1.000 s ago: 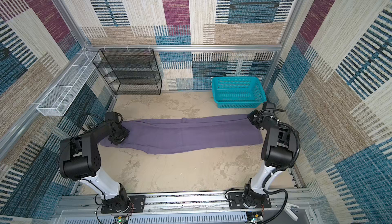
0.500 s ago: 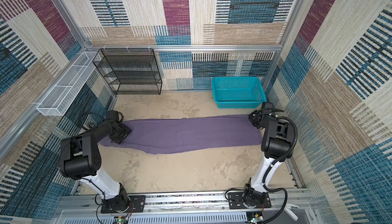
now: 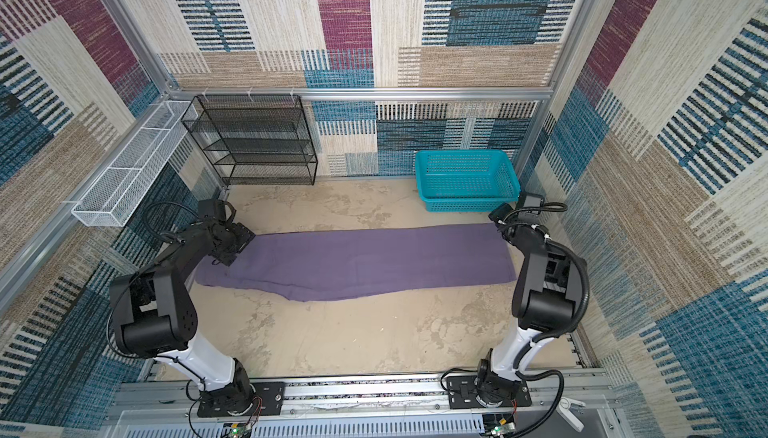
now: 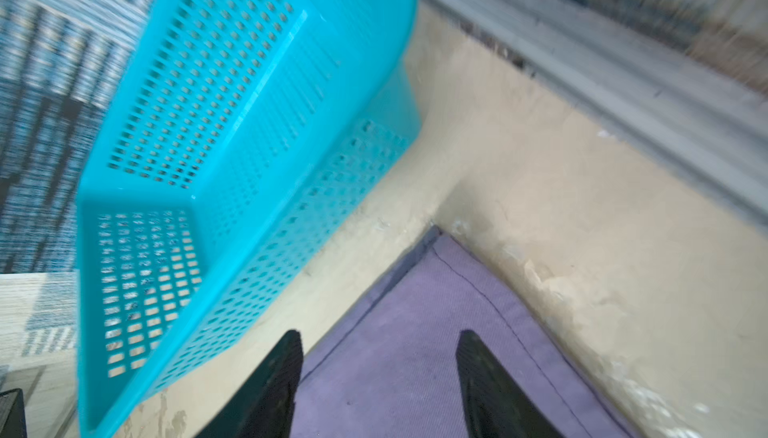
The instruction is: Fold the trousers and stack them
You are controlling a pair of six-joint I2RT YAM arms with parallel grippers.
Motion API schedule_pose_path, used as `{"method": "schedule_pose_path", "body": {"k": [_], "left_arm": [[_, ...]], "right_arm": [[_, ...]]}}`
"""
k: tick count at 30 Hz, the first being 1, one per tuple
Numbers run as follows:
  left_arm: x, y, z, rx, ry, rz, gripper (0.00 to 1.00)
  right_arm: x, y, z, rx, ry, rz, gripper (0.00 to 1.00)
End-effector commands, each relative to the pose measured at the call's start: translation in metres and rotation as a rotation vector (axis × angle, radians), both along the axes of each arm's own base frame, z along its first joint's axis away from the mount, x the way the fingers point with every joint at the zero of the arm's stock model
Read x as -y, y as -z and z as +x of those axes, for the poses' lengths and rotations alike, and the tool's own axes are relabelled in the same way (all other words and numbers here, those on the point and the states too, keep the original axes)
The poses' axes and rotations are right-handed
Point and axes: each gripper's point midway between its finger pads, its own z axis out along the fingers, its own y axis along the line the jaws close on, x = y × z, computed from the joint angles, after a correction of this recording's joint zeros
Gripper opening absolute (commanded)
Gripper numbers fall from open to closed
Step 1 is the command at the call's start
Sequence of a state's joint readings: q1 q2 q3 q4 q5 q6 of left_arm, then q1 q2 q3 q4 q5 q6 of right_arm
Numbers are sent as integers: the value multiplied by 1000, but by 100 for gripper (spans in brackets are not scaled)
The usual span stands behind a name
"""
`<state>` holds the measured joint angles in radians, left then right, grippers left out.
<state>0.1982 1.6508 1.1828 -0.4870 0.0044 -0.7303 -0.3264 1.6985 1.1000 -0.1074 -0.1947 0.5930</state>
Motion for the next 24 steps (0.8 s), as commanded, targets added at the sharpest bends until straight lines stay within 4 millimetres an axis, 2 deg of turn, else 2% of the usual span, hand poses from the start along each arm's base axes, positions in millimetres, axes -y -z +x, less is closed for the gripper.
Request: {"method": "schedule_pose_path", "body": {"k": [1,4,7,8,9,14,20,24], "left_arm": [[23,-21,1,31,67,-9,76],[53,-30,-3,37,147,-8,75],[86,-31,-15,39,249,-2,74],[96,-29,-20,36,277,7,74],[109,-28,-24,37,305,7,74],[185,-34,-30,83,483,-11,76],[282,-47,-30,136,690,-30,72],[341,-52,-34,184,802,-39,77]], "right_arm": [[0,-3,-25,-45,44,-53,70],[-8,5,-52,-106,49,-96,78],[-18,16,-84,-145,42,-115,85],[-20,19,-95,-158,47,-127,97],[-21,23,-107,-173,52,-138,100],[-23,32,-153,-203,87,-177,99],[-38,52,-165,-211,14,-91,98],[-39,66,-169,-219,-11,-34,96]]}}
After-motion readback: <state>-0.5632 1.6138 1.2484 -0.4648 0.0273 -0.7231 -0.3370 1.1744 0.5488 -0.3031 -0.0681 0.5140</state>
